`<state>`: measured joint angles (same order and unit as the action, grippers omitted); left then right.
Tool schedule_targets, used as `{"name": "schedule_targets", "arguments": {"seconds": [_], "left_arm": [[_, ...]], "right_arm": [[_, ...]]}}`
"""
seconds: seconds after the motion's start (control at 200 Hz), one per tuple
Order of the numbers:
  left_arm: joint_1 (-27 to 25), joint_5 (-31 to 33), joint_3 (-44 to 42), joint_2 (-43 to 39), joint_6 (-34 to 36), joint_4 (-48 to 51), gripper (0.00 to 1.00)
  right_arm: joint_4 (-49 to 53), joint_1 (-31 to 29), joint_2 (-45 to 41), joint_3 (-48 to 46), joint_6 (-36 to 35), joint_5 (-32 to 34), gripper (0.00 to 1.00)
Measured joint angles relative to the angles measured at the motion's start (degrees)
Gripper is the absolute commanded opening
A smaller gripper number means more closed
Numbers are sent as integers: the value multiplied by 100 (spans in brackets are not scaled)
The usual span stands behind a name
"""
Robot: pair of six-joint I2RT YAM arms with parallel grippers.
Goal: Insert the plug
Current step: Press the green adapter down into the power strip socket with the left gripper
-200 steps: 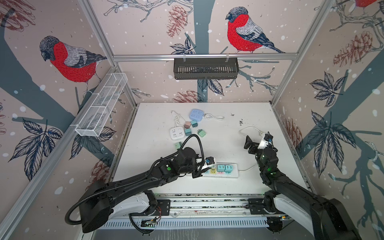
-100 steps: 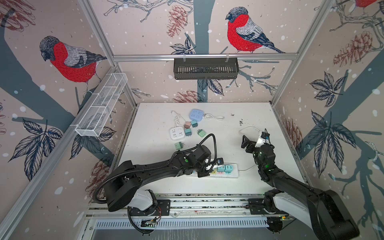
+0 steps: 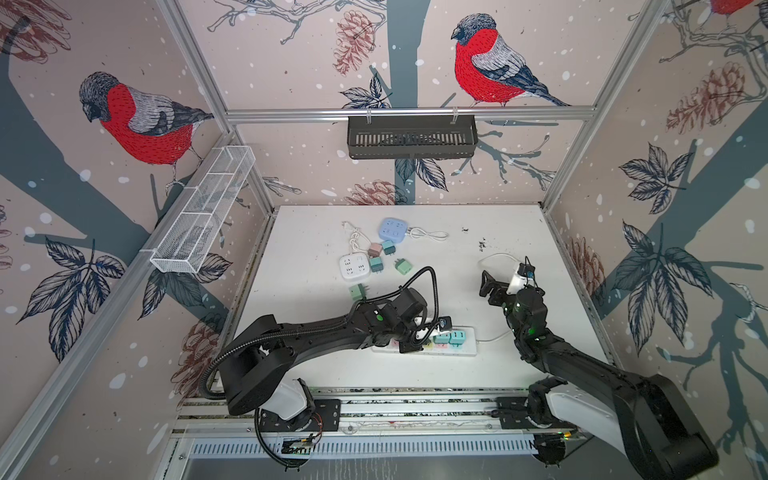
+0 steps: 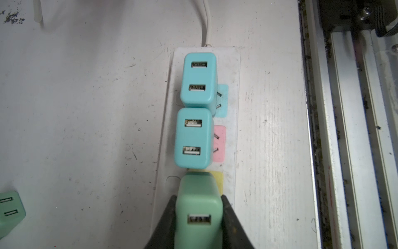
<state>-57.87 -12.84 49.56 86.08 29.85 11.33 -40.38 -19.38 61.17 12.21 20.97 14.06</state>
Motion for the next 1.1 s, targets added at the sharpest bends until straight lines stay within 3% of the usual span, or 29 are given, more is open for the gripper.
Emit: {"name": "schedule_targets", "arguments": {"seconds": [0.72, 1.101], "left_arm": [[2, -63, 1025, 1051, -101, 616, 0], [138, -415, 1220, 1375, -289, 540, 0]], "right_arm": [[129, -170, 146, 109, -39, 249, 100], [136, -240, 208, 162, -44, 330, 100]]}}
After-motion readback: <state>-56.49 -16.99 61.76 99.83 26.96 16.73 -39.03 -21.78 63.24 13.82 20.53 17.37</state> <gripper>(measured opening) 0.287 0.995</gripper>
